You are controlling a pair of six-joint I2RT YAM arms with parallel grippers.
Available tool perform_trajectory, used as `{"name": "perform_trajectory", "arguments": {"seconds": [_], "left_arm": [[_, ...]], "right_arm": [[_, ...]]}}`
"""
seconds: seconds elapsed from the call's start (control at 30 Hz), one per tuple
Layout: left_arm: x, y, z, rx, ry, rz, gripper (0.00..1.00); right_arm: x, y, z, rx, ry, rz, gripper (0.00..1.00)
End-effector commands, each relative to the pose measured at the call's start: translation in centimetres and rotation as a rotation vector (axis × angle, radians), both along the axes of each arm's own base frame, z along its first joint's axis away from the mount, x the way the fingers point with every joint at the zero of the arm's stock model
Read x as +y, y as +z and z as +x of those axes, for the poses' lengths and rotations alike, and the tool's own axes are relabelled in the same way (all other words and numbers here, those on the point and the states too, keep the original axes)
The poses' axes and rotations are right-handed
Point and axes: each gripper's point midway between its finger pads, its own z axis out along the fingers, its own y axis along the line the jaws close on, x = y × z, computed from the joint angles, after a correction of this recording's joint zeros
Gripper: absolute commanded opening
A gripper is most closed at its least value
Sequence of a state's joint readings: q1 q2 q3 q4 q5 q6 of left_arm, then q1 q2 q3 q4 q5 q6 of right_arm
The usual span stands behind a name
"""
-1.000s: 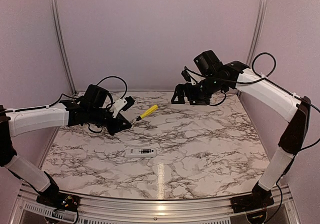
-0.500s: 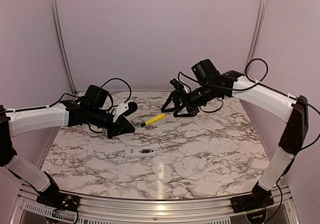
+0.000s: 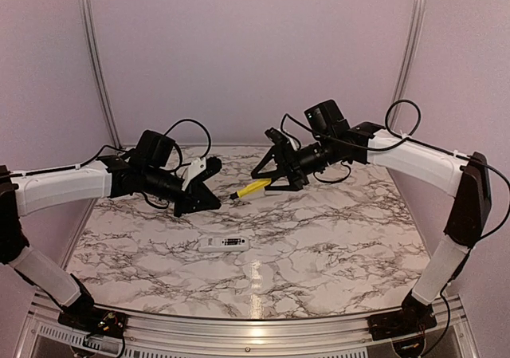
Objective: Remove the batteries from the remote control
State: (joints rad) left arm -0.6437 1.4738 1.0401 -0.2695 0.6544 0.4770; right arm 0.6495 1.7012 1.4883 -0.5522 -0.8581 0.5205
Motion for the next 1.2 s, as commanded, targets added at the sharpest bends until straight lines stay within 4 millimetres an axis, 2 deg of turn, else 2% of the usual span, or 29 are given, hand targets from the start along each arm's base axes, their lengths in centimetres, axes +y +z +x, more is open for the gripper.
{"name": "perform_trajectory", "arguments": {"seconds": [0.0, 0.3, 0.67, 1.17], "left_arm": [[-1.1, 0.8, 0.3, 0.017, -0.026, -0.038, 0.0], [-1.8, 1.0, 1.0, 0.037, -0.008, -0.069, 0.0], [-2.3, 1.0, 1.6, 0.036, 0.002, -0.088, 0.0], [-2.4, 1.0, 1.9, 0.018, 0.001, -0.087, 0.0]], "right_arm": [[0.3, 1.4, 0.5, -0.006, -0.007, 0.057, 0.84], [0.8, 1.0, 1.1, 0.027, -0.024, 0.059, 0.76], [0.8, -0.1, 1.3, 0.062, -0.035, 0.035, 0.74], [1.3, -1.0, 1.8, 0.093, -0.032, 0.018, 0.6]]}}
